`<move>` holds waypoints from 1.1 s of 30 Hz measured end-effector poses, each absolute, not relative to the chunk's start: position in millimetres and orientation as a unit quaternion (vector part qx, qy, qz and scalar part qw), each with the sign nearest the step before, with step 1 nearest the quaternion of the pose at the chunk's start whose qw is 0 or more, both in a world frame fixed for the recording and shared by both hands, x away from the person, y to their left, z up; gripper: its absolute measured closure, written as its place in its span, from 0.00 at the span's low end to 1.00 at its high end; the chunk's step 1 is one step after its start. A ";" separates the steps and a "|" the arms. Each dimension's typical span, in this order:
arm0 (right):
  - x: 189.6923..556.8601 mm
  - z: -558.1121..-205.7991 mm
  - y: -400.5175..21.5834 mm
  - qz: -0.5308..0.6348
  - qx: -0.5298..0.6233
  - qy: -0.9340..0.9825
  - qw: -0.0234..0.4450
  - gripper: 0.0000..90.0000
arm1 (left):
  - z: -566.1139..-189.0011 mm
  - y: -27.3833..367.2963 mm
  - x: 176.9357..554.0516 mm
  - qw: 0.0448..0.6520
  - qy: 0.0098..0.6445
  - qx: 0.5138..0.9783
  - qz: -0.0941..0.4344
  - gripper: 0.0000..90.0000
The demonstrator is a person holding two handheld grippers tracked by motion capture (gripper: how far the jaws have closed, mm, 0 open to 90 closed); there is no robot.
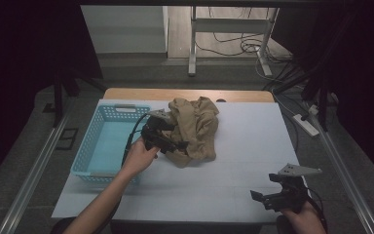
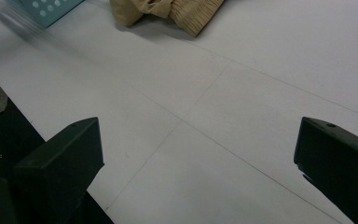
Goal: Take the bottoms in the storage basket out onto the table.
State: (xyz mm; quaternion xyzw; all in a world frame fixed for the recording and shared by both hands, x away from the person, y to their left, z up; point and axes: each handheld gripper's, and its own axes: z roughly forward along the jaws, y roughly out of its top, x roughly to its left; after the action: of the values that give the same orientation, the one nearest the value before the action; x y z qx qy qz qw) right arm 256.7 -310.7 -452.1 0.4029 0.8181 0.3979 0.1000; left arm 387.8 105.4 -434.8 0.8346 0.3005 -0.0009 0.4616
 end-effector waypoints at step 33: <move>257.3 -452.4 -310.1 0.395 0.405 0.819 0.099 0.01 | -434.8 129.1 365.2 0.466 0.326 0.822 0.002 0.00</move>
State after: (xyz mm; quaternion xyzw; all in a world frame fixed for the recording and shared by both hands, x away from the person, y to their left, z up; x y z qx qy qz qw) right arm 257.3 -310.1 -452.4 0.4047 0.8187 0.3950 0.0994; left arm 365.2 129.1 -434.8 0.8223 0.3264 0.0020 0.4662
